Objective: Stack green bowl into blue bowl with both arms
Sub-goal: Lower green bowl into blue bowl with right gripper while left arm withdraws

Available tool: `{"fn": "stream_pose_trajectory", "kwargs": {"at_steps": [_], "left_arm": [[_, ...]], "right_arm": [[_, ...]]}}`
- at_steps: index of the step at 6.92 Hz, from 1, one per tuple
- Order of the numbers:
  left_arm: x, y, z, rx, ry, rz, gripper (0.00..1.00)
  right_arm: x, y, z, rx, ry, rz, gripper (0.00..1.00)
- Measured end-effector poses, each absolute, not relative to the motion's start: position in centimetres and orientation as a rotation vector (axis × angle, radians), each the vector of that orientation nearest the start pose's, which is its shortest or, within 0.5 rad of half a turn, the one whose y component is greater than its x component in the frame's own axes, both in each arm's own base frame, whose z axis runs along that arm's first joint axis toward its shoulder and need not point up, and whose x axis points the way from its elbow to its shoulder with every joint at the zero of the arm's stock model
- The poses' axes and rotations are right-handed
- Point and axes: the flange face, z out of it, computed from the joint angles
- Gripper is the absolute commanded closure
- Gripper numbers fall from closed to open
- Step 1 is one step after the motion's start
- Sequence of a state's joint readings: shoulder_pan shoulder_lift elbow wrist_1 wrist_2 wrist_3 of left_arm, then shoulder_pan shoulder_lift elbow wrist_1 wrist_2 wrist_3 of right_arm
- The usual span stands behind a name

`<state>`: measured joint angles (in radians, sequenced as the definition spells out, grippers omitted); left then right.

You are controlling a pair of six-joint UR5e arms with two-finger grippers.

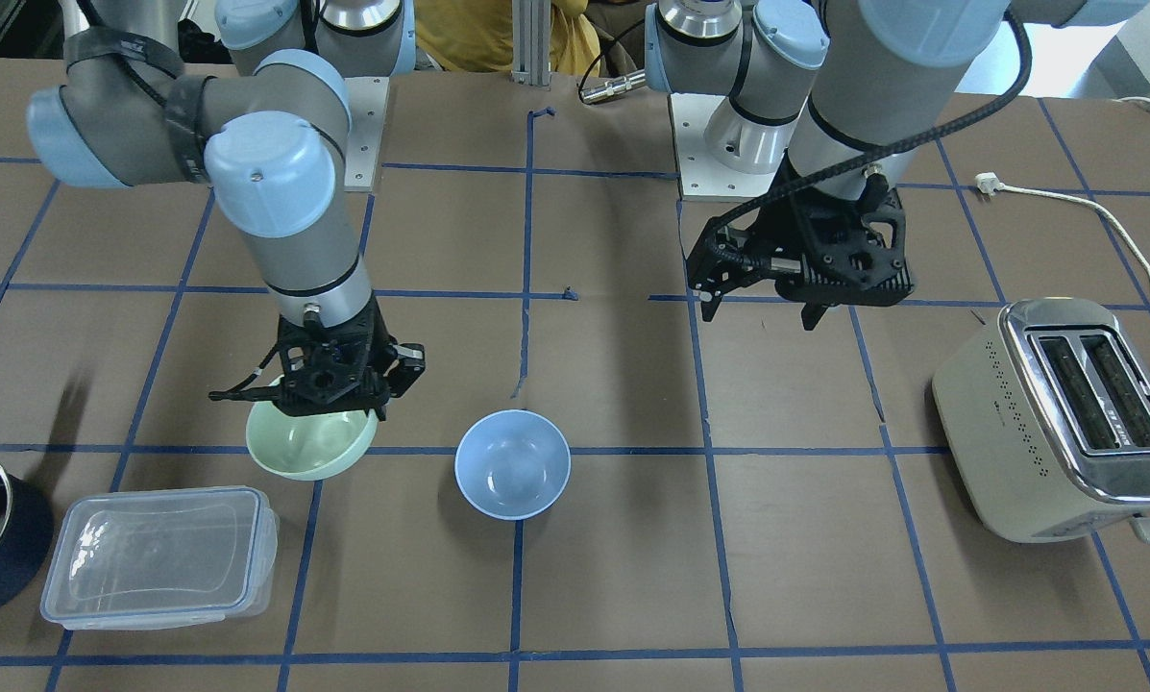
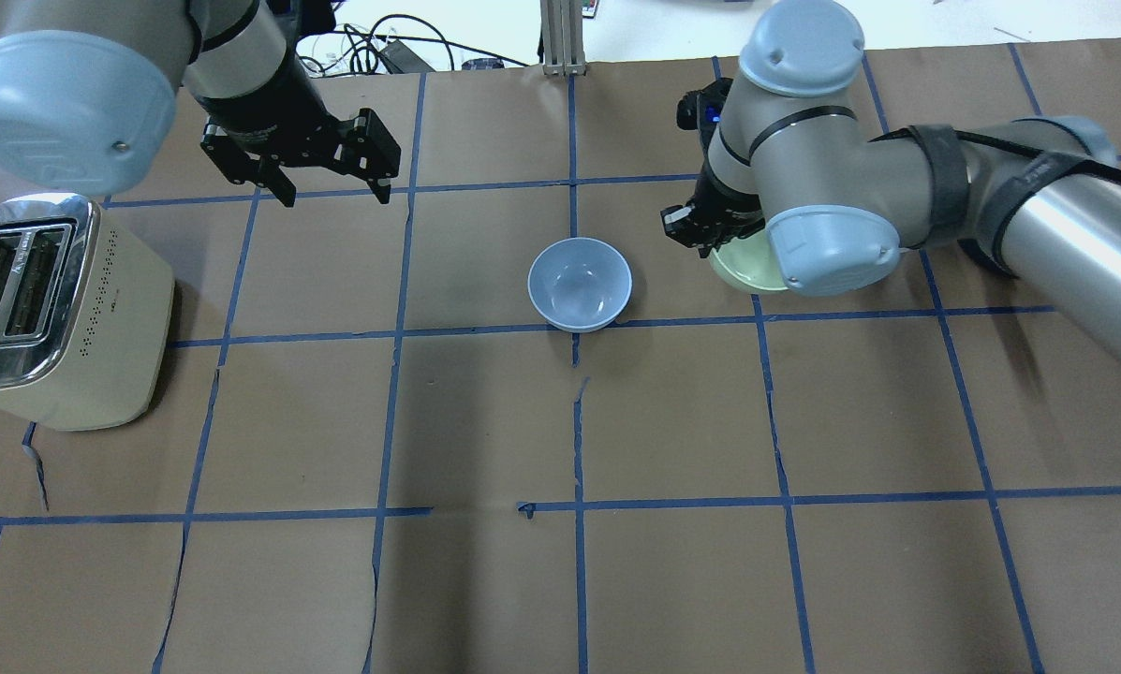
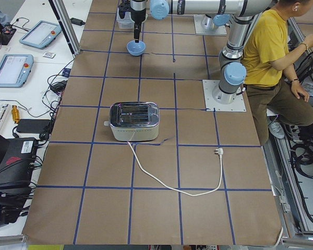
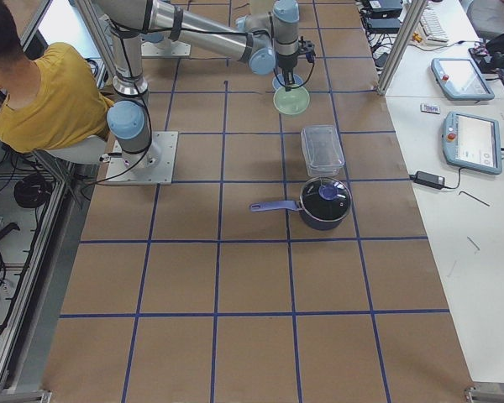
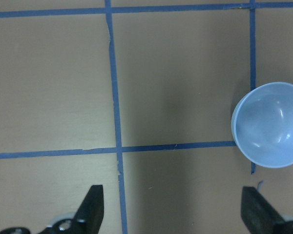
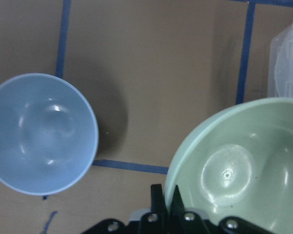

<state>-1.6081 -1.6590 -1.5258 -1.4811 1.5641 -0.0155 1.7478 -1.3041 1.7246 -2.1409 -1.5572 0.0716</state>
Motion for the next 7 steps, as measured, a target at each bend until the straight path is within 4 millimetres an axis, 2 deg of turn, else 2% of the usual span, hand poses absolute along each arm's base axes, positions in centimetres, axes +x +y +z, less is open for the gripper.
{"fn": "stream_pose_trajectory", "kwargs": {"at_steps": [2, 4, 5, 7], "left_arm": [[-14.7, -52.2, 47.9, 0.02, 3.151, -0.073, 0.0], [-14.6, -51.9, 47.9, 0.018, 3.15, -0.073, 0.0], [-14.6, -51.8, 47.9, 0.017, 3.146, -0.072, 0.0], [-14.5, -51.4, 48.1, 0.015, 3.137, -0.072, 0.0]], "right_arm": [[31.3, -56.6, 32.7, -0.055, 3.133, -0.241, 1.0], [37.7, -57.6, 31.1, 0.028, 3.163, -0.205, 1.0], [39.8, -57.7, 29.9, 0.054, 3.17, -0.179, 1.0], [41.9, -57.2, 28.1, 0.045, 3.177, -0.134, 0.96]]}}
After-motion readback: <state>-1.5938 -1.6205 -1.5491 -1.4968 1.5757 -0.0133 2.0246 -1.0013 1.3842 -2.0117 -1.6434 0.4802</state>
